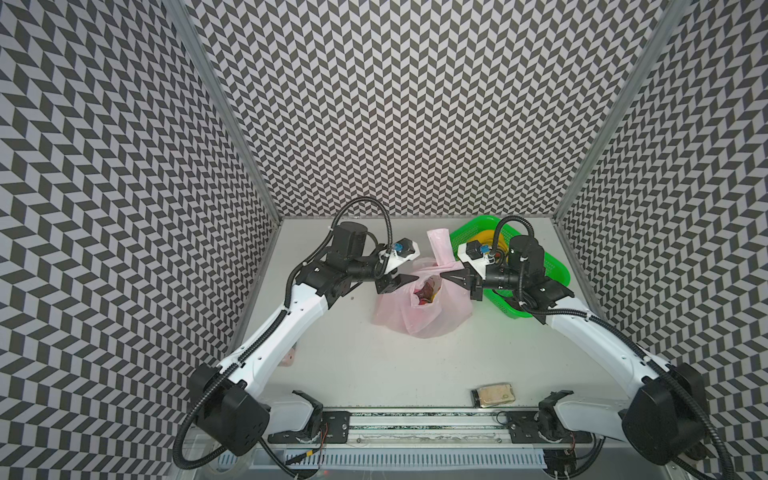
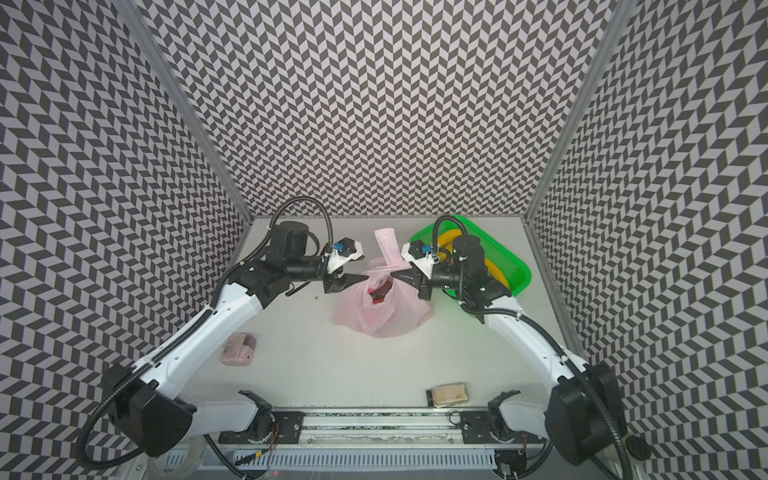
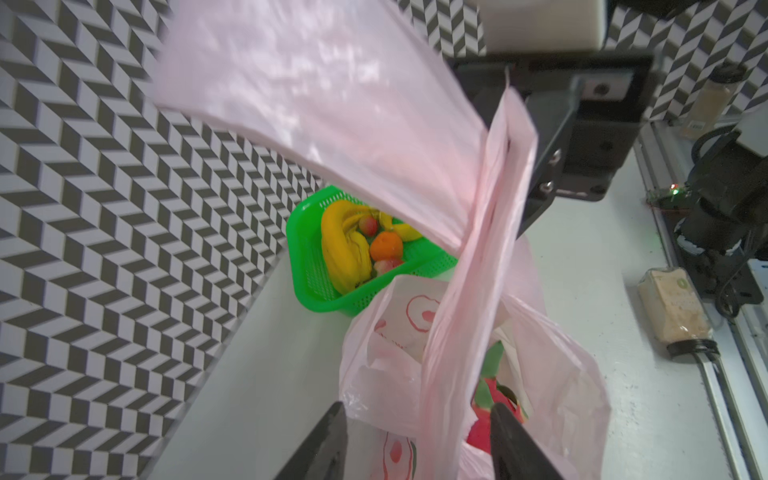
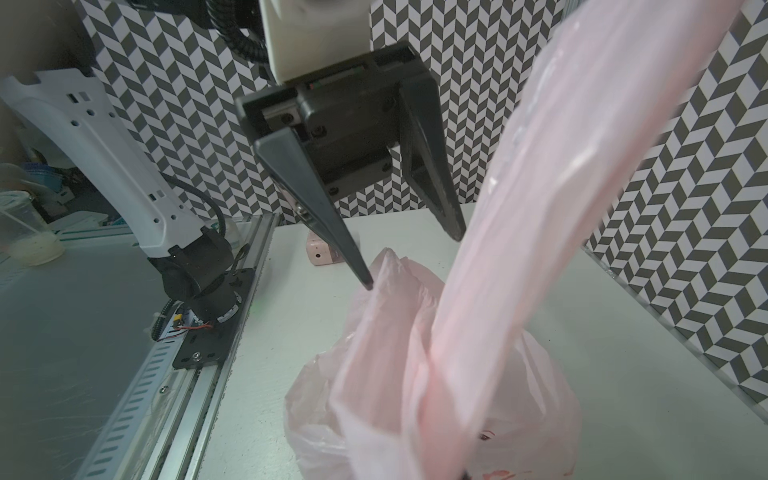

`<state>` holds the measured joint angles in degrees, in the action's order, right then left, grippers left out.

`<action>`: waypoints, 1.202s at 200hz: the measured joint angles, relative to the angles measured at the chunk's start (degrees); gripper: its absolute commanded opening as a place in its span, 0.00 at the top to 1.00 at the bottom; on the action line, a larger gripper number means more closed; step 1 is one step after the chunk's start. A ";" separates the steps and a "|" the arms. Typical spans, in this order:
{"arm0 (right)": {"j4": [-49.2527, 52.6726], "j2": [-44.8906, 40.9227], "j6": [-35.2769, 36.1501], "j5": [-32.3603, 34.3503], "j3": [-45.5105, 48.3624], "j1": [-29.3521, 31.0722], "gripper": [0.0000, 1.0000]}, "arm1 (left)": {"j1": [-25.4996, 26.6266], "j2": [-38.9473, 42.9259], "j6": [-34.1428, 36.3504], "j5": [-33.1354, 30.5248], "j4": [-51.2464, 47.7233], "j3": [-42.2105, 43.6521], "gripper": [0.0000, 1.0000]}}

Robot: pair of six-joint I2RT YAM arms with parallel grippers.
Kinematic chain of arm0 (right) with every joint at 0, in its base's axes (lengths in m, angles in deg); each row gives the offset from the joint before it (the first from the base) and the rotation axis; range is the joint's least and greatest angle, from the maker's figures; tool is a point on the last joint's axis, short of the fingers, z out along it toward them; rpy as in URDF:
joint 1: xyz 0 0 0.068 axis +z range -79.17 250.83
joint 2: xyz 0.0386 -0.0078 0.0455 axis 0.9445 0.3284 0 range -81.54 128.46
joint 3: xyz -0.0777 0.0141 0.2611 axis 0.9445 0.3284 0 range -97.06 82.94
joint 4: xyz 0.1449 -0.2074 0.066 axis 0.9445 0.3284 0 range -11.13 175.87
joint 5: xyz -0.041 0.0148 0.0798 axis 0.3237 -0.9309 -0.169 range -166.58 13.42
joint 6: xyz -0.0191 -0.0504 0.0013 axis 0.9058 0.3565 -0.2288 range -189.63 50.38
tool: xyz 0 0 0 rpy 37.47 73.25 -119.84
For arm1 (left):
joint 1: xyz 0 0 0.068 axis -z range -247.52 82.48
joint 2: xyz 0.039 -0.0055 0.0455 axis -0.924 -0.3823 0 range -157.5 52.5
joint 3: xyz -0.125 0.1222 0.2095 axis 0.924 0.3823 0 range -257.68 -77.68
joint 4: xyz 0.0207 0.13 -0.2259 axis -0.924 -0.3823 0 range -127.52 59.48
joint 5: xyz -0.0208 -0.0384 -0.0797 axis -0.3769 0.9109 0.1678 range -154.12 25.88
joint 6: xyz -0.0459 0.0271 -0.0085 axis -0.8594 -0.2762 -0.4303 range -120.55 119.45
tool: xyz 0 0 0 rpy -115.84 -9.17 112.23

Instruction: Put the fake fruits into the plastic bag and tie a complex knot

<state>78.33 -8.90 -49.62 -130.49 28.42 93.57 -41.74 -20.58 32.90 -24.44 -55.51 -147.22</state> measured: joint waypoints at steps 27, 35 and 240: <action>-0.50 0.00 -0.09 -0.02 0.31 0.00 1.00 | -6.32 4.33 -8.39 6.43 9.46 4.59 0.33; -0.68 0.00 -0.09 -0.04 0.39 0.00 1.00 | -8.00 4.70 -11.93 8.00 13.07 5.51 0.32; -1.11 -1.33 2.21 -2.19 1.92 0.37 1.00 | 0.98 -26.45 -27.69 20.65 28.13 -17.79 0.25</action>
<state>77.22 -10.23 -47.41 -132.67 30.34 93.94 -40.76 -47.02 5.21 -3.78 -27.38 -165.01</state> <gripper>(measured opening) 0.047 0.736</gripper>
